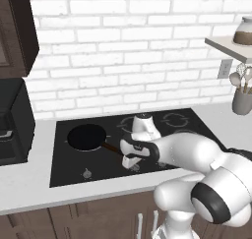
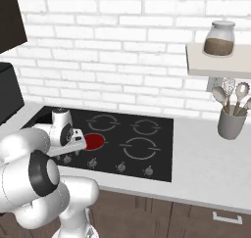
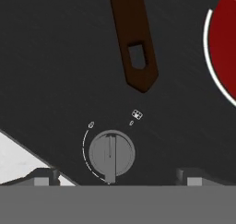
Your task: Turn off the front center burner of the stove.
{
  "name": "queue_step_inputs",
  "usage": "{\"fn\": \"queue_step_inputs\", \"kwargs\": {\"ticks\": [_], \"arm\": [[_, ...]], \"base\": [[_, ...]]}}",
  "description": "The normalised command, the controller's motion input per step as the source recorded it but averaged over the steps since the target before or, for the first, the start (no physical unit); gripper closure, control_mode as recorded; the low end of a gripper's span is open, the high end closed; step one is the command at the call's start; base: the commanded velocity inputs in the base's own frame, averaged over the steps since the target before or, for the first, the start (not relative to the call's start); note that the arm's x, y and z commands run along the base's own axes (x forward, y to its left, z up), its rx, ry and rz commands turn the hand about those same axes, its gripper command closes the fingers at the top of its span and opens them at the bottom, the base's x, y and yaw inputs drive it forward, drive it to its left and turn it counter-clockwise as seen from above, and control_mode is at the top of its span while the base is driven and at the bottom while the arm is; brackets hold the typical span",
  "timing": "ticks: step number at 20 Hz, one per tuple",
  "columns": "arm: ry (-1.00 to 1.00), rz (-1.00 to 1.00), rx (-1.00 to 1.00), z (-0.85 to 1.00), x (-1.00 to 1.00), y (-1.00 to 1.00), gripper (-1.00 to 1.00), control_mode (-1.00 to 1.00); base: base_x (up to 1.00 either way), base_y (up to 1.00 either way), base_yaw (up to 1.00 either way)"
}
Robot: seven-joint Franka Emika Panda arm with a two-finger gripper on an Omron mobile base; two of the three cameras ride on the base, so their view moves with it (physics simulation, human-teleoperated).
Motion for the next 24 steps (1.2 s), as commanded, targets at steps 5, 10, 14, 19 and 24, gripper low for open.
{"fn": "queue_step_inputs", "kwargs": {"ticks": [5,10,14,19,24], "arm": [[0.0,0.01,0.0,-0.14,0.0,0.0,-1.0,-1.0],[0.0,0.02,0.0,-0.1,0.0,0.01,-1.0,-1.0],[0.0,0.01,0.0,-0.14,0.0,0.01,-1.0,-1.0],[0.0,0.0,0.0,-0.14,0.0,0.02,-1.0,-1.0],[0.0,0.0,0.0,-0.1,0.0,0.04,-1.0,-1.0]], "base": [[0.0,0.0,0.0],[0.0,0.0,0.0],[0.0,0.0,0.0],[0.0,0.0,0.0],[0.0,0.0,0.0]]}}
